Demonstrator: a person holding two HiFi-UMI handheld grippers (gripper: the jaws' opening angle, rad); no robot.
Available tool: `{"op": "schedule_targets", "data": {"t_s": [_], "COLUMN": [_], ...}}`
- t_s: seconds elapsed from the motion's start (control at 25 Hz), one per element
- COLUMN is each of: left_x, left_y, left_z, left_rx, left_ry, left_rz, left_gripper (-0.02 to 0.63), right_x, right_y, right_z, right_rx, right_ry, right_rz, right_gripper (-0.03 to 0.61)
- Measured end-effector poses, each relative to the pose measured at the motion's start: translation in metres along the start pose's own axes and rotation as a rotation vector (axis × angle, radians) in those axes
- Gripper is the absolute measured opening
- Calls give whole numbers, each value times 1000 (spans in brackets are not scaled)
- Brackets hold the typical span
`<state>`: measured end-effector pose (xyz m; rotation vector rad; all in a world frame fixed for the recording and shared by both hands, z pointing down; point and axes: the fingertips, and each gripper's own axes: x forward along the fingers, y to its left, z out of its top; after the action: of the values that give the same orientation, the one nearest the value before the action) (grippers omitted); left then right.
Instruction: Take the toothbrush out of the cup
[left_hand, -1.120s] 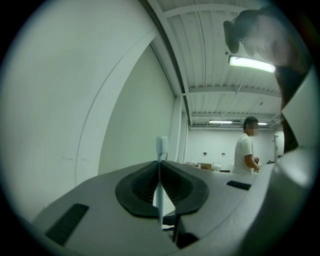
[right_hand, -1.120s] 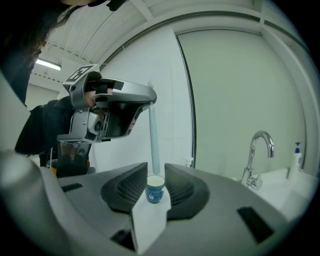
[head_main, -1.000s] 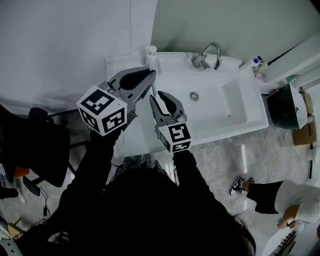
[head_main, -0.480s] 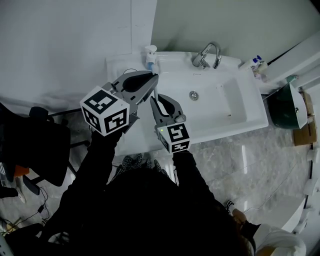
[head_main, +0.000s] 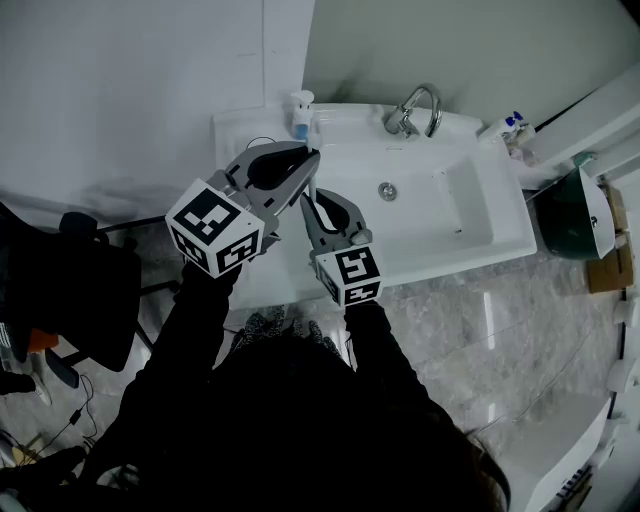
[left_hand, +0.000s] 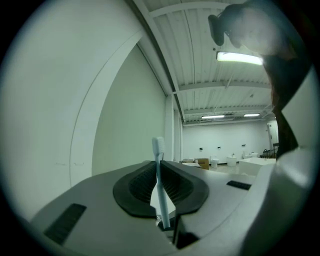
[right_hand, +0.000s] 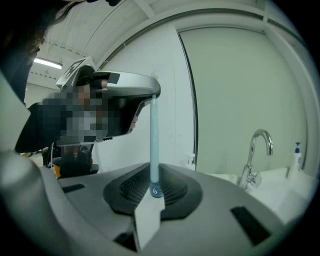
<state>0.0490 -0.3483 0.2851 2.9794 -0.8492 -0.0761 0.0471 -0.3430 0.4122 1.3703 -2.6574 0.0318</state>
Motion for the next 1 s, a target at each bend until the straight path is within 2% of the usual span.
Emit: {"op": "schedule_targets", "data": {"t_s": [0.16, 0.28, 0.36, 0.6, 0.76, 0.88, 1.0], "left_x": [-2, -6, -10, -19, -24, -29, -31], "left_y": [-1, 0, 2, 17, 25, 32, 35], "left_z": [4, 10, 10, -10, -34, -47, -57], "left_rx": [37, 67, 71, 81, 56, 65, 83], "left_ry": [-28, -62, -73, -48, -27, -14, 9], "left_rz": [19, 38, 50, 122, 180, 238, 267], "left_gripper": [21, 63, 67, 66, 65, 14, 9], "right_x": [-1, -3, -7, -16, -21, -23, -26], "right_y": [-2, -8, -15, -30, -31, -34, -36], "right_z": [0, 0, -1, 4, 9, 12, 15], "right_rx": [8, 24, 32, 35, 26, 23, 17], "right_ry": [-3, -5, -4, -23, -40, -45, -53], "right_rz": [-5, -21, -39, -75, -82, -89, -96], "right_gripper": [55, 55, 55, 55, 55, 55, 55]}}
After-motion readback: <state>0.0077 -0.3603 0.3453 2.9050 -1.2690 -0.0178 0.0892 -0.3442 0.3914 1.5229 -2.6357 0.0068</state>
